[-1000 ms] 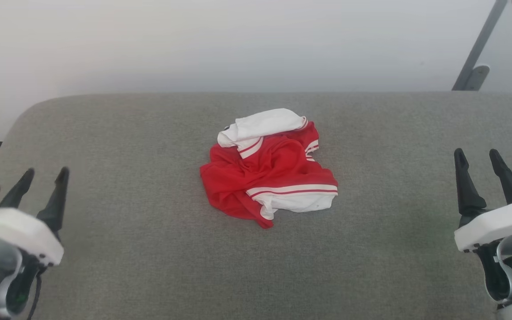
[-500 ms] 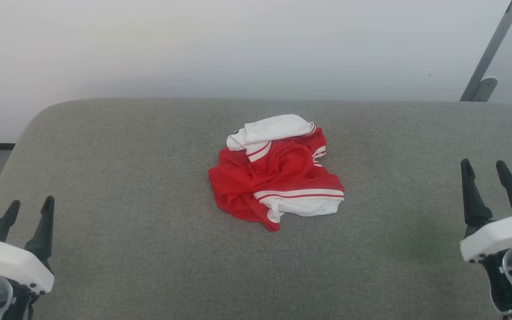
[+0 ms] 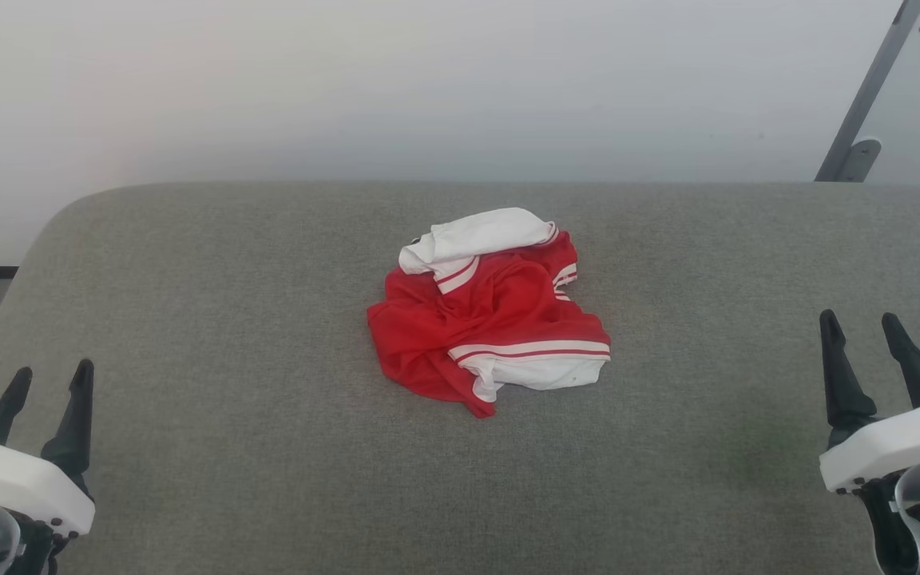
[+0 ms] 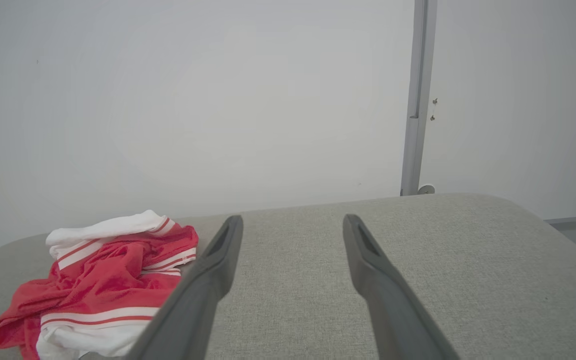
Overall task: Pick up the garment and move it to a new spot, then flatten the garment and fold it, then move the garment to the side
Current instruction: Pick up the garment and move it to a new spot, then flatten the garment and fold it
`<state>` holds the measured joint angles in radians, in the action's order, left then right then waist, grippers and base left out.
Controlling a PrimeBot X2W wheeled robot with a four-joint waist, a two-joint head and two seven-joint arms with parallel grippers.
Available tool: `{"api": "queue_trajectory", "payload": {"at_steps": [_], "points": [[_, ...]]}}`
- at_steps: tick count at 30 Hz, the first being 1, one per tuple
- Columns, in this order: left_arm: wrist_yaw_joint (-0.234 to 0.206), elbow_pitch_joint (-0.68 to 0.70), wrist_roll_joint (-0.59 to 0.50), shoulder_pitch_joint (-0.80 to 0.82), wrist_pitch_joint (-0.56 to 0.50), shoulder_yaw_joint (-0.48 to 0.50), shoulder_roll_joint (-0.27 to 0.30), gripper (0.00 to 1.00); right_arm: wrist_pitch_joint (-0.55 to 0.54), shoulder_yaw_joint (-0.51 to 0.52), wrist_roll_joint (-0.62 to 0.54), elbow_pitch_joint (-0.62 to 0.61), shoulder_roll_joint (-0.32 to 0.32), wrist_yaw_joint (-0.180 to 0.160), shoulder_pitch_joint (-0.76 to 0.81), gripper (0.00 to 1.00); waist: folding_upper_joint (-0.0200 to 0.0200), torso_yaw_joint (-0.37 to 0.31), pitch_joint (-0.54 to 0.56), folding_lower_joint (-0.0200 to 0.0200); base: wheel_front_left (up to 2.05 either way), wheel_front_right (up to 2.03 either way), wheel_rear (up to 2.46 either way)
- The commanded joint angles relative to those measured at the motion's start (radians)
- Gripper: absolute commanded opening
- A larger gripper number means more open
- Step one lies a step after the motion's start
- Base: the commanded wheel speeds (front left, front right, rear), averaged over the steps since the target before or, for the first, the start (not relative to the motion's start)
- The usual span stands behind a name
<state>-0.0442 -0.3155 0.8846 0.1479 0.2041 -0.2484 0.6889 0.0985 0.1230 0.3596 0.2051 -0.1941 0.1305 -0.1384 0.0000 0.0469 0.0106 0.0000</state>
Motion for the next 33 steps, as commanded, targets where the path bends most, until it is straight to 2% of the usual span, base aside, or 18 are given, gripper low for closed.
{"api": "queue_trajectory", "payload": {"at_steps": [1, 11, 15, 26, 33], "points": [[-0.006, 0.006, 0.011, -0.007, 0.003, 0.005, 0.003, 1.0, 0.007, -0.004, 0.005, 0.002, 0.0, 0.0, 0.008, 1.0, 0.0, -0.001, 0.0, 0.0, 0.0, 0.0, 0.0], [-0.013, 0.035, 0.009, 0.006, -0.018, -0.007, 0.009, 1.0, -0.001, -0.006, -0.002, -0.004, 0.001, 0.0, -0.004, 1.0, 0.0, -0.011, -0.008, 0.0, 0.0, 0.0, 0.0], [-0.008, 0.056, -0.002, 0.04, -0.057, -0.024, 0.021, 1.0, -0.001, -0.011, -0.006, -0.007, 0.005, 0.0, -0.01, 1.0, 0.0, -0.025, -0.015, 0.0, 0.0, 0.0, 0.0], [0.023, 0.116, -0.019, 0.211, -0.22, -0.087, 0.049, 1.0, 0.009, -0.048, -0.002, 0.008, 0.01, 0.0, -0.059, 1.0, 0.0, -0.102, -0.068, 0.0, 0.0, 0.0, 0.0], [0.064, 0.13, -0.047, 0.378, -0.364, -0.157, 0.047, 1.0, 0.031, -0.081, 0.003, 0.028, 0.023, 0.0, -0.105, 1.0, 0.0, -0.187, -0.125, 0.0, 0.0, 0.0, 0.0]]}}
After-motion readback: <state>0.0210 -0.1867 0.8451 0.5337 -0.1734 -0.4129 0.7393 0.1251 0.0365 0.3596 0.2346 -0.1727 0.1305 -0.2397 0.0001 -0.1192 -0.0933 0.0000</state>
